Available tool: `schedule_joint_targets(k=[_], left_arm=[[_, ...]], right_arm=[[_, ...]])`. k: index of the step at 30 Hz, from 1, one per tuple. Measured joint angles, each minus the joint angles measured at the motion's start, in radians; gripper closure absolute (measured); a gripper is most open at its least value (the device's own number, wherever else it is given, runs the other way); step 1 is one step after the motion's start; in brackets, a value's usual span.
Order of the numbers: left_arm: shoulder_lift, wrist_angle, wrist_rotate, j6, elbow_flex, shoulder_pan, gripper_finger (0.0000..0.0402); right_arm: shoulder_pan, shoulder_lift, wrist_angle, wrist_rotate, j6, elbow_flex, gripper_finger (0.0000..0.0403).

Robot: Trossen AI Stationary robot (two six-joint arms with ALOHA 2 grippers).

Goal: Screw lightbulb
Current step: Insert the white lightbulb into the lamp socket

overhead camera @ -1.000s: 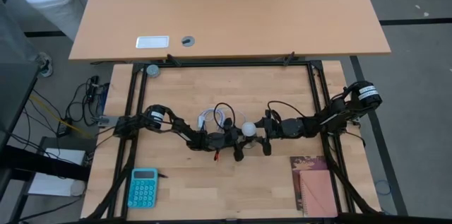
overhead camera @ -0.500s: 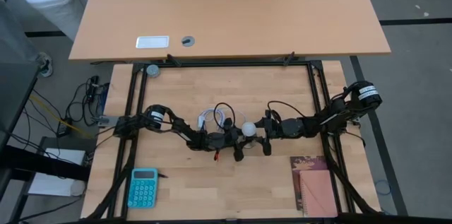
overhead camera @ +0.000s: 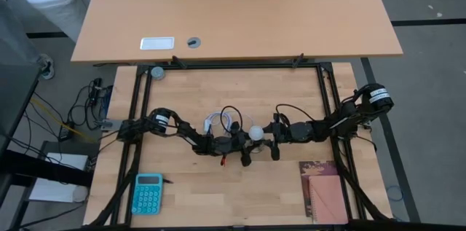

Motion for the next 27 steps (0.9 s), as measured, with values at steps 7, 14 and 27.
schedule_joint_targets(k=[7, 14, 27], left_arm=[[0.0, 0.001, 0.002, 0.0, 0.0, 0.0, 0.0204], [0.0, 0.001, -0.011, -0.014, 0.0, 0.0, 0.0203], [0.0, -0.01, -0.07, -0.045, 0.002, 0.0, 0.0204]], right_arm=[[0.0, 0.0, 0.003, 0.0, 0.003, 0.0, 0.0224], [0.0, 0.0, 0.005, 0.013, 0.032, 0.0, 0.0232], [0.002, 0.0, -0.007, 0.061, 0.099, 0.003, 0.0242]])
